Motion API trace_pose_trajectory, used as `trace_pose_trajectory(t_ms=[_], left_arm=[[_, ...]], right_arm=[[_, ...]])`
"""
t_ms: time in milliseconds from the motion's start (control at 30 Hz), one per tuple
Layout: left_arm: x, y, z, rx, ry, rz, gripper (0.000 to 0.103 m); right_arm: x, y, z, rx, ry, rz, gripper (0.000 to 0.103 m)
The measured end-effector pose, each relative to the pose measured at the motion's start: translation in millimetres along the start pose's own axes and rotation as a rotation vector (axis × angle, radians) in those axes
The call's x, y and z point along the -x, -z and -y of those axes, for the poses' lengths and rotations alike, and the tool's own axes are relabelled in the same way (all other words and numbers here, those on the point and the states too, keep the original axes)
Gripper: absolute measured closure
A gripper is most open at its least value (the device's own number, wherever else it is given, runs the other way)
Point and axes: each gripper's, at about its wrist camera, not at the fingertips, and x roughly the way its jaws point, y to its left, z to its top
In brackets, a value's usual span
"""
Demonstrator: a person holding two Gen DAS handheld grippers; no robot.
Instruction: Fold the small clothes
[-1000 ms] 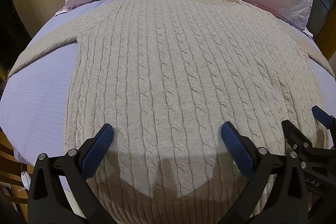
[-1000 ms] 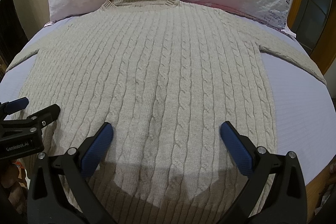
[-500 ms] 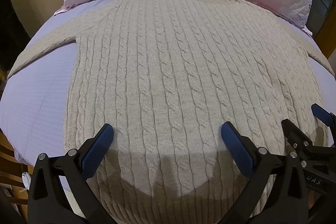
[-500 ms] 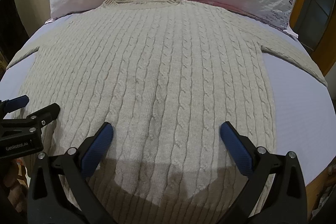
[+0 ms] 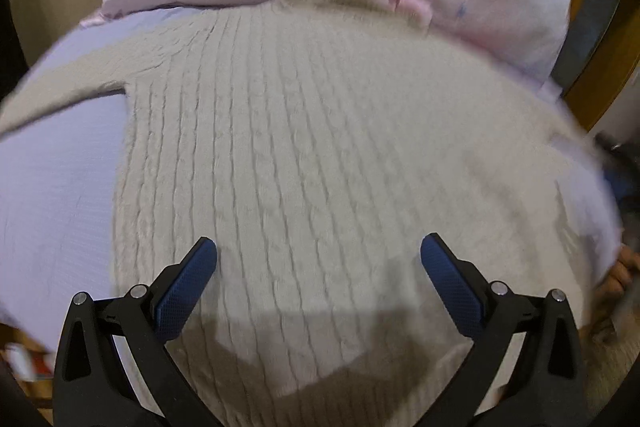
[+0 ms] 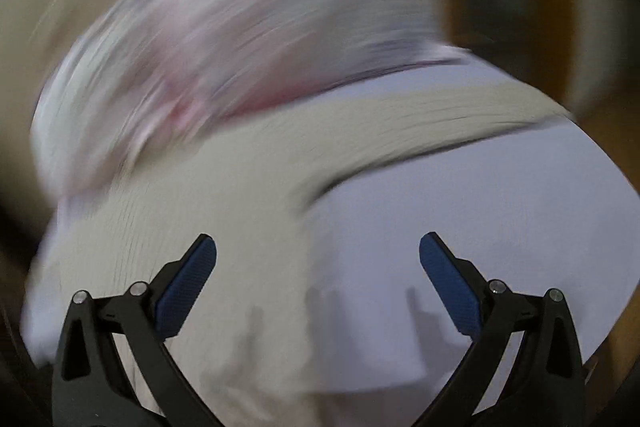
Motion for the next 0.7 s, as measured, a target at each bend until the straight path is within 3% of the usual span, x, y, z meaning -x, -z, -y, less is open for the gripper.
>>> trace_pose_trajectory(t_ms=[67, 100, 233, 333, 433, 533, 600, 700], left_arm=[[6, -8, -15, 0.038, 0.047, 0.077, 0.001], [9, -11, -20, 0.041, 0.038, 0.116, 0.001], [16, -26, -42, 0.029, -0.063, 0.21, 0.001], [13, -38, -65, 0.071, -0.051, 0.209, 0.001], [15, -45, -85, 0.138, -0.05, 0.219, 0.001], [17, -48, -107, 0.207, -0.046, 0.239, 0.001], [24, -48, -128, 0.268, -0.019, 0.288, 0.001], [33, -50, -156, 0.335, -0.061, 0.339, 0.001]], right_arm=[[-13, -39, 63, -0.246, 0.054, 0.006, 0.033], [-20, -52, 87, -0.339, 0.07, 0.0, 0.038], [-46, -85, 154, -0.549, 0.107, -0.009, 0.04], [-57, -93, 174, -0.619, 0.096, 0.005, 0.045], [-67, -102, 179, -0.623, 0.113, 0.016, 0.055], [-89, -114, 180, -0.629, 0.152, 0.017, 0.093], [-93, -120, 176, -0.621, 0.147, 0.038, 0.096], [-70, -137, 107, -0.346, 0.149, 0.186, 0.096]])
